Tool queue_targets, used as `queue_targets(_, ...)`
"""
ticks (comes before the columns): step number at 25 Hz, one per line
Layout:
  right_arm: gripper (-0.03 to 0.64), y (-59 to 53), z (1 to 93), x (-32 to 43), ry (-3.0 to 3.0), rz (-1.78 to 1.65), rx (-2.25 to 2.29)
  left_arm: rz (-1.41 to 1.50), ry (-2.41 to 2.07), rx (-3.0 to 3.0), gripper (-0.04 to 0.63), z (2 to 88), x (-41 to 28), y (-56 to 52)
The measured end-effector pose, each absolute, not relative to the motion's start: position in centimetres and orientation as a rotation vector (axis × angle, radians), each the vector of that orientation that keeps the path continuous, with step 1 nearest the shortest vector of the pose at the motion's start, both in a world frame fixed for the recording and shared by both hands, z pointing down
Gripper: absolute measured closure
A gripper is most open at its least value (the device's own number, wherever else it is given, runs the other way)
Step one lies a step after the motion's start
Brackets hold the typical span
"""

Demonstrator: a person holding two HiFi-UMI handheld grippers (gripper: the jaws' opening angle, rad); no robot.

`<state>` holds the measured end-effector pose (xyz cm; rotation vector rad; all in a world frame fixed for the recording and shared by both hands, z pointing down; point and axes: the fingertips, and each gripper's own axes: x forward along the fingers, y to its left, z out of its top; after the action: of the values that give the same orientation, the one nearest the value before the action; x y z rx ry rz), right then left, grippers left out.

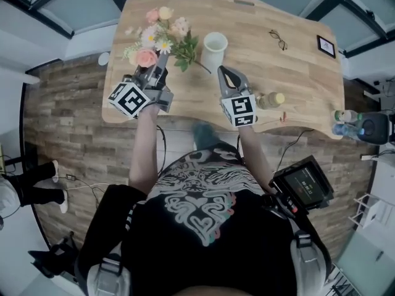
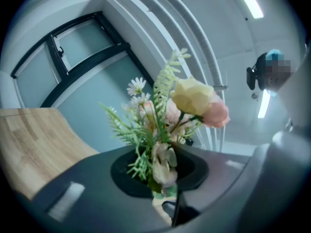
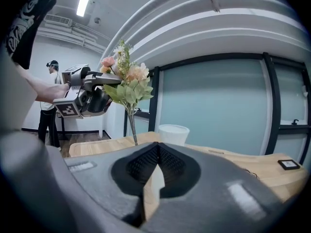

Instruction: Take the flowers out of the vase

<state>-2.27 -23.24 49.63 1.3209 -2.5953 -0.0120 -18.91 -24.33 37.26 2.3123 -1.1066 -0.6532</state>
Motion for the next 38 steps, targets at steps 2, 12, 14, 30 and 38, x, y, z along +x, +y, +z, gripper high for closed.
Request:
queue_targets(2, 0.618, -23.3, 50.3, -2.4, -2.589, 0.017, 1.322, -0.629, -1.111, 2.279, 0.537, 38.7, -19.2, -24.7)
queue_targets(12, 0.618, -24.1, 53.7, -2.5, -2.531, 0.14, 1.291, -0.52, -1.104, 2.171, 0.537, 46.2, -19.4, -27.2)
queue_targets(14, 0.618, -24.0, 54.3, -2.6, -2.52, 0.163, 1.29, -0.517, -1.093, 2.144, 0.537, 48.0, -19.6, -27.5)
queue_targets(30, 0.618, -28.9, 59.4, 0.5, -2.469, 0.297, 1.263, -0.397, -1.069, 1.899, 0.537, 59.9, -15.4, -32.5)
queue_targets(38, 0.618, -28.7, 59.7, -0.3, -2.464, 0.317, 1.256, -0.41, -1.061, 1.775, 0.528, 62.0, -15.6, -32.7)
